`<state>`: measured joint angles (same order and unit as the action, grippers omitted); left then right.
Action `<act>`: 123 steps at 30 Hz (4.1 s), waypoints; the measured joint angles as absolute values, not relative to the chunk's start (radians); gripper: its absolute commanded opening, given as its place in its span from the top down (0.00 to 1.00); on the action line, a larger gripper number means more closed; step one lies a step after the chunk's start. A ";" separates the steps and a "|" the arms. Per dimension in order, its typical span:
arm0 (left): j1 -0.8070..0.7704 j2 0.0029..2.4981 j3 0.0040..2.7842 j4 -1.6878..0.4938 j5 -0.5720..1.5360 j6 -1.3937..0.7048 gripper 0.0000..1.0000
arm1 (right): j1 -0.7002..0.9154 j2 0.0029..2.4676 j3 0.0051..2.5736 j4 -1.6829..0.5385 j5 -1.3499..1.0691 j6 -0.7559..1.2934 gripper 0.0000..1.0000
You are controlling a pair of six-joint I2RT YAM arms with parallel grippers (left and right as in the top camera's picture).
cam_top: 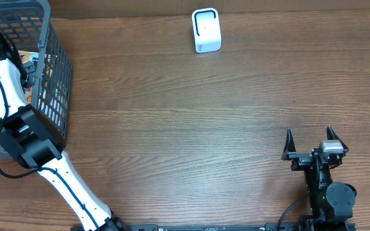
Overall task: Scan the item barcode
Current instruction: 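Grasp the yellow snack bag with the left gripper and lift, then carry the yellow snack bag to the table center and release, then reach the left gripper into the basket and grasp the pink flower pack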
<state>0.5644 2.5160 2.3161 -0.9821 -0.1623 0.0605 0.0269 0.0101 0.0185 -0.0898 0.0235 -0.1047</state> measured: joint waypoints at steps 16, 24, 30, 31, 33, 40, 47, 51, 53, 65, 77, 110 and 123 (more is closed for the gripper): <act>0.574 2.474 2.428 -1.234 -0.116 -0.189 0.96 | 0.027 0.010 0.019 -0.090 0.023 -0.105 0.00; 0.579 2.035 2.490 -1.207 -0.101 -0.324 0.96 | 0.027 0.010 0.019 -0.090 0.023 -0.105 0.00; 0.580 1.799 2.509 -1.228 0.115 -0.357 0.96 | 0.027 0.010 0.019 -0.089 0.023 -0.105 0.00; 0.570 1.784 2.509 -1.244 0.162 -0.361 0.96 | 0.027 0.010 0.019 -0.089 0.023 -0.105 0.00; 0.526 1.760 2.509 -1.304 0.267 -0.364 0.96 | 0.027 0.010 0.019 -0.089 0.023 -0.105 0.00; 0.154 1.756 2.449 -1.488 0.400 -0.357 0.96 | 0.027 0.010 0.019 -0.090 0.023 -0.105 0.00; -0.180 1.835 2.179 -1.555 0.318 -0.361 0.96 | 0.027 0.010 0.019 -0.090 0.023 -0.105 0.00; -0.342 1.890 1.879 -1.384 0.241 -0.422 0.96 | 0.027 0.010 0.019 -0.090 0.023 -0.105 0.00; -0.393 1.914 1.781 -1.295 0.226 -0.452 0.96 | 0.027 0.010 0.019 -0.091 0.023 -0.105 0.00; -0.495 1.983 1.588 -1.184 0.201 -0.553 0.00 | 0.027 0.010 0.019 -0.090 0.023 -0.105 0.00; -0.128 1.979 2.593 -1.681 0.202 -0.382 0.00 | 0.027 0.011 0.019 -0.090 0.023 -0.105 0.00; 0.686 1.905 1.845 -1.122 -0.267 -0.548 0.00 | 0.027 0.011 0.019 -0.090 0.023 -0.105 0.00; 0.687 2.164 1.786 -0.986 -0.308 -0.495 0.04 | 0.027 0.011 0.019 -0.089 0.023 -0.105 0.00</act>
